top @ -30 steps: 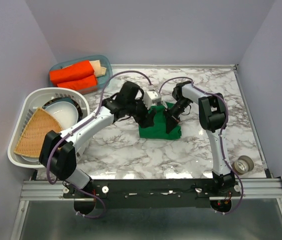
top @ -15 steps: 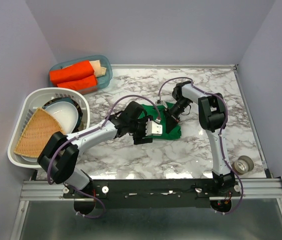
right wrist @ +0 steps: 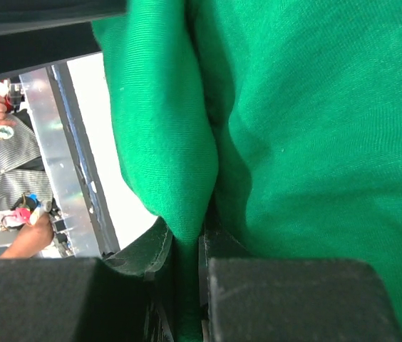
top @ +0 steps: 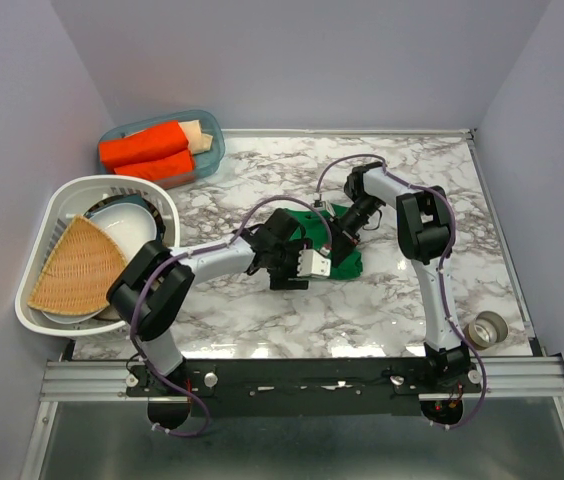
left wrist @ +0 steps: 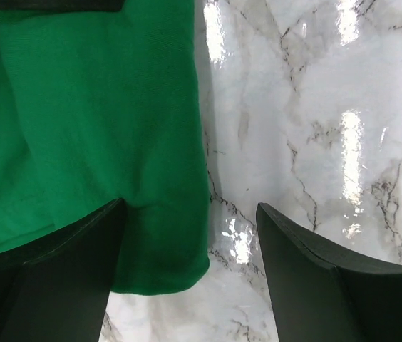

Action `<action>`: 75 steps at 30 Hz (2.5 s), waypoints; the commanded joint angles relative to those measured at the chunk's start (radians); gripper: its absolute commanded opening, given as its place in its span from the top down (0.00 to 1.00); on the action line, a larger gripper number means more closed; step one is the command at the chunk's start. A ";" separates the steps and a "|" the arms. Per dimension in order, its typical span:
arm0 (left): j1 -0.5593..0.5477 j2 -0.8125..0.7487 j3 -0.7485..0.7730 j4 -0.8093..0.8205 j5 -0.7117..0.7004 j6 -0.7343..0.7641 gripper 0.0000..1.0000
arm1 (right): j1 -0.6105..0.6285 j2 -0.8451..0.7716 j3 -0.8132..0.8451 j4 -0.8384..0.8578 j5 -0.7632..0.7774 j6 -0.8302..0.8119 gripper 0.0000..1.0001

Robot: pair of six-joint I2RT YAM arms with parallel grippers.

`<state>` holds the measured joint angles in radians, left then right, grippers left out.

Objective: Roll the t-shirts
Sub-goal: Roll the T-shirt to the center of the board.

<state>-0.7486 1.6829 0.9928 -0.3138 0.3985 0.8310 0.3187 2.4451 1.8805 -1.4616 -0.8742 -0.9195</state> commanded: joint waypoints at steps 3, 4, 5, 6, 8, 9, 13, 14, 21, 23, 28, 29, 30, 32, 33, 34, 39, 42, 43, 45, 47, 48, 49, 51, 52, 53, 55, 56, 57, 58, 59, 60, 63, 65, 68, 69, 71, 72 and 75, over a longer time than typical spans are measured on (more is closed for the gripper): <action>-0.020 0.107 0.067 -0.073 -0.108 0.066 0.20 | -0.001 0.058 0.016 -0.065 0.069 -0.019 0.79; -0.023 0.119 0.078 -0.086 -0.128 0.066 0.22 | -0.001 0.060 0.017 -0.065 0.070 -0.018 0.78; -0.028 0.132 0.089 -0.120 -0.136 0.065 0.28 | -0.001 0.060 0.019 -0.065 0.069 -0.013 0.76; -0.028 0.153 0.107 -0.137 -0.139 0.063 0.31 | -0.001 0.061 0.019 -0.063 0.067 -0.013 0.72; -0.040 0.166 0.107 -0.163 -0.164 0.069 0.41 | -0.006 0.055 0.016 -0.063 0.063 -0.021 0.65; -0.046 0.166 0.090 -0.162 -0.174 0.082 0.44 | -0.009 0.051 0.011 -0.063 0.057 -0.022 0.55; -0.057 0.164 0.056 -0.180 -0.171 0.085 0.54 | -0.056 -0.001 -0.006 -0.062 0.005 -0.032 0.00; -0.057 0.164 0.056 -0.208 -0.164 0.079 0.56 | -0.069 -0.042 -0.007 -0.060 -0.011 -0.028 0.00; -0.043 0.144 0.098 -0.300 -0.044 0.013 0.64 | -0.204 -0.422 -0.260 0.361 0.054 0.151 0.00; -0.020 0.144 0.124 -0.352 0.022 -0.004 0.65 | -0.222 -0.530 -0.446 0.574 0.104 0.160 0.00; 0.038 0.178 0.253 -0.465 0.204 -0.043 0.65 | -0.184 -0.918 -0.772 0.838 0.142 0.007 0.00; 0.054 0.184 0.263 -0.503 0.265 -0.041 0.65 | -0.164 -0.969 -0.820 0.903 0.150 -0.060 0.00; 0.061 0.196 0.283 -0.513 0.284 -0.053 0.65 | -0.141 -1.010 -0.921 0.931 0.171 -0.094 0.00; 0.072 0.202 0.296 -0.544 0.351 -0.049 0.65 | -0.066 -1.146 -1.019 1.034 0.185 -0.158 0.00; 0.083 0.213 0.306 -0.554 0.373 -0.047 0.65 | -0.041 -1.187 -1.058 1.064 0.193 -0.177 0.00; 0.087 0.222 0.316 -0.567 0.393 -0.046 0.65 | 0.006 -1.221 -1.136 1.092 0.192 -0.194 0.00; 0.114 0.259 0.349 -0.602 0.493 -0.084 0.65 | 0.141 -1.345 -1.285 1.182 0.222 -0.292 0.00; 0.118 0.255 0.342 -0.590 0.503 -0.092 0.65 | 0.198 -1.353 -1.327 1.212 0.227 -0.301 0.00; 0.120 0.253 0.342 -0.591 0.511 -0.093 0.65 | 0.213 -1.348 -1.330 1.213 0.227 -0.302 0.00; 0.126 0.255 0.348 -0.605 0.525 -0.078 0.65 | 0.229 -1.328 -1.334 1.228 0.245 -0.288 0.00; 0.132 0.256 0.351 -0.622 0.542 -0.066 0.65 | 0.246 -1.295 -1.340 1.267 0.265 -0.274 0.00; 0.134 0.256 0.356 -0.627 0.546 -0.053 0.65 | 0.249 -1.282 -1.345 1.273 0.273 -0.277 0.00; 0.135 0.255 0.357 -0.633 0.548 -0.047 0.65 | 0.256 -1.260 -1.350 1.287 0.282 -0.280 0.00; 0.140 0.255 0.360 -0.648 0.562 -0.033 0.65 | 0.261 -1.238 -1.373 1.345 0.311 -0.291 0.00; 0.141 0.253 0.362 -0.657 0.569 -0.017 0.65 | 0.266 -1.226 -1.380 1.366 0.322 -0.297 0.00; 0.143 0.255 0.362 -0.666 0.574 -0.013 0.65 | 0.267 -1.204 -1.386 1.403 0.330 -0.303 0.00; 0.152 0.251 0.359 -0.671 0.591 -0.012 0.65 | 0.269 -1.186 -1.396 1.425 0.340 -0.331 0.00; 0.156 0.250 0.357 -0.671 0.596 -0.012 0.65 | 0.269 -1.172 -1.400 1.438 0.339 -0.341 0.00; 0.163 0.250 0.354 -0.673 0.608 -0.012 0.65 | 0.270 -1.167 -1.403 1.446 0.336 -0.358 0.00; 0.173 0.250 0.353 -0.674 0.614 -0.012 0.65 | 0.272 -1.164 -1.408 1.452 0.337 -0.361 0.00; 0.178 0.250 0.353 -0.680 0.623 -0.009 0.65 | 0.273 -1.160 -1.410 1.489 0.339 -0.357 0.00; 0.181 0.250 0.354 -0.686 0.631 -0.004 0.65 | 0.276 -1.152 -1.411 1.503 0.345 -0.345 0.00; 0.198 0.248 0.351 -0.705 0.663 0.013 0.65 | 0.293 -1.117 -1.397 1.551 0.377 -0.311 0.10; 0.199 0.239 0.343 -0.706 0.663 0.014 0.64 | 0.296 -1.098 -1.374 1.551 0.389 -0.286 0.23; 0.199 0.189 0.301 -0.680 0.636 0.026 0.57 | 0.296 -1.077 -1.324 1.508 0.399 -0.257 0.49; 0.199 0.164 0.259 -0.659 0.625 0.025 0.55 | 0.296 -1.078 -1.308 1.495 0.397 -0.263 0.56; 0.196 0.074 0.207 -0.546 0.555 -0.024 0.53 | 0.296 -1.089 -1.298 1.450 0.383 -0.274 0.64; 0.186 0.037 0.178 -0.492 0.522 -0.052 0.51 | 0.298 -1.094 -1.288 1.421 0.377 -0.285 0.72; 0.169 -0.119 0.038 -0.259 0.397 -0.177 0.43 | 0.296 -1.117 -1.259 1.345 0.351 -0.294 0.76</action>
<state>-0.5529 1.7752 1.1572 -0.8700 0.9436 0.7914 0.6090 1.3613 0.5674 -0.0059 -0.5026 -1.2049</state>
